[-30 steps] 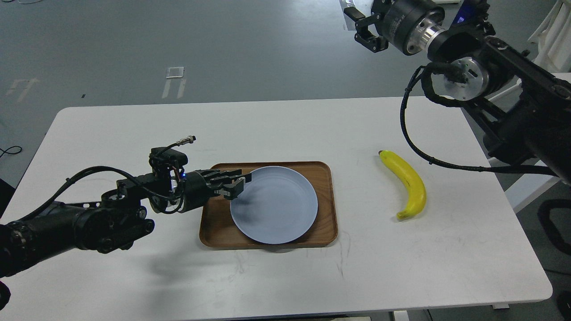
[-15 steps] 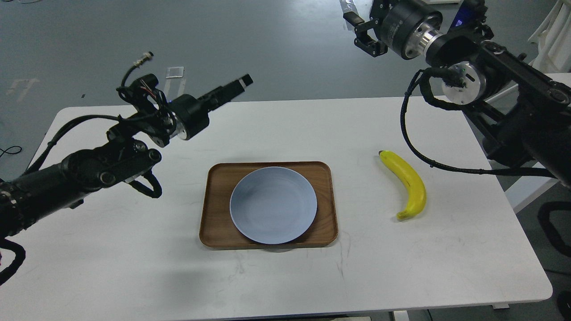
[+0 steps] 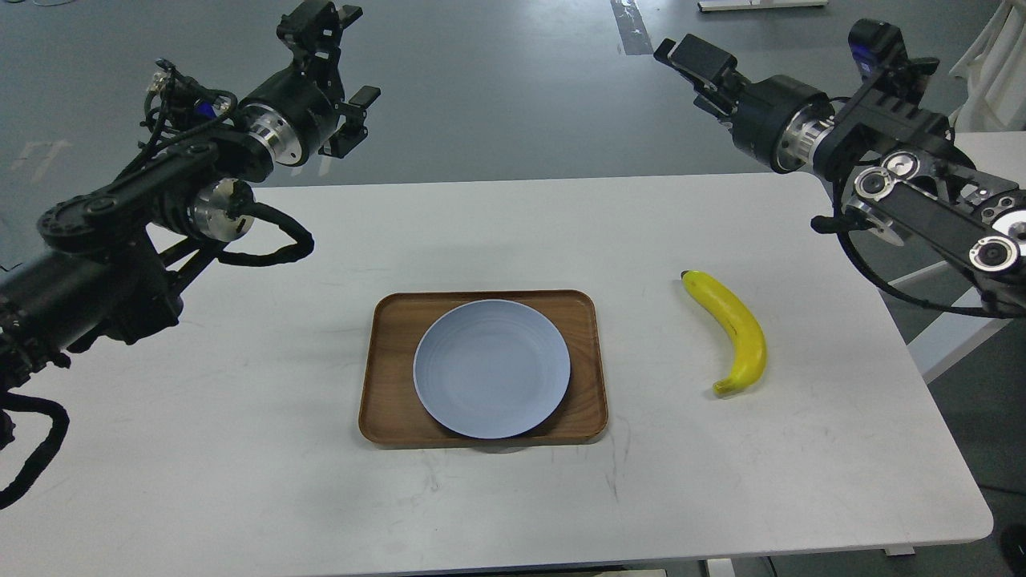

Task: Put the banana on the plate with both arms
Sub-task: 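Open the left gripper and lift it away from the plate, then lower the right gripper onto the yellow banana and close it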

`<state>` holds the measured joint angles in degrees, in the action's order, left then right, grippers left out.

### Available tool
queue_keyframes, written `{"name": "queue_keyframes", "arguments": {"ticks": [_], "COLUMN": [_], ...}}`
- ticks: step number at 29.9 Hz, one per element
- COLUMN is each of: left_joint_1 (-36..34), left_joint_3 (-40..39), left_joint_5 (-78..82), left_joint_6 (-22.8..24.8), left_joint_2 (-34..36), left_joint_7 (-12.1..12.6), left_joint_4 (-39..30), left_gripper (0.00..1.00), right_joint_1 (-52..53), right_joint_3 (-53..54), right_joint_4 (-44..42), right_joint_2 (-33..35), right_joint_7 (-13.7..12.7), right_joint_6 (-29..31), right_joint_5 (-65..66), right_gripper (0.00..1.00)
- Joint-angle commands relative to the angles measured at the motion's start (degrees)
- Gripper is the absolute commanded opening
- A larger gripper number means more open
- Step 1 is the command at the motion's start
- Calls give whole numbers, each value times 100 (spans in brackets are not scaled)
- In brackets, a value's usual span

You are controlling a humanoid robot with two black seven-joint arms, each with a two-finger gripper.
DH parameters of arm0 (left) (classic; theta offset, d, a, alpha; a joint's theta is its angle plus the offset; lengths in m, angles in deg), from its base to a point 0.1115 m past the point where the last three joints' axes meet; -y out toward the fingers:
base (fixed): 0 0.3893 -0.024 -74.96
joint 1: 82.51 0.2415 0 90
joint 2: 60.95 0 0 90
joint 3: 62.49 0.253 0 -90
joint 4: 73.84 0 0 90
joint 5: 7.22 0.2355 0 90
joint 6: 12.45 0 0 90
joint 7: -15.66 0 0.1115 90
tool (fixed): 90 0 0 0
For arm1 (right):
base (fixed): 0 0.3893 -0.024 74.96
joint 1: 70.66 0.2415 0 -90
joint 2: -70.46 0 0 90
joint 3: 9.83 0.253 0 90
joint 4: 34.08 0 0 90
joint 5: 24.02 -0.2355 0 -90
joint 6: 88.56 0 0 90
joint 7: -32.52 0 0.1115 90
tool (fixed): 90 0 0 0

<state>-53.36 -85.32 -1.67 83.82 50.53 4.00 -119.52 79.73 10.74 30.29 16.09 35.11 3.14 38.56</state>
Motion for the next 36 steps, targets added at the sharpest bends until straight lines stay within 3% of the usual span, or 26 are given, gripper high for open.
{"name": "queue_keyframes", "arguments": {"ticks": [1, 16, 21, 36], "left_joint_1": [126, 451, 495, 522], "left_joint_3": [-125, -389, -389, -371], "left_joint_5": [-45, -53, -53, 17], "left_joint_6": [172, 497, 471, 453], "left_joint_2": [5, -39, -30, -21], "left_joint_7": [14, 190, 190, 137], "left_joint_4": [-21, -108, -108, -135], "left_gripper": [98, 98, 98, 98], "right_joint_1": [-194, -686, -537, -625], "right_joint_3": [-211, -966, -1906, -2294], "right_joint_4": [-21, -153, -320, -794], "right_joint_2": [119, 251, 260, 278], "right_joint_7": [171, 268, 672, 681], "right_joint_6": [-20, 23, 103, 164], "right_joint_5": [816, 1986, 2030, 2048], "right_gripper": [100, 100, 100, 98]}}
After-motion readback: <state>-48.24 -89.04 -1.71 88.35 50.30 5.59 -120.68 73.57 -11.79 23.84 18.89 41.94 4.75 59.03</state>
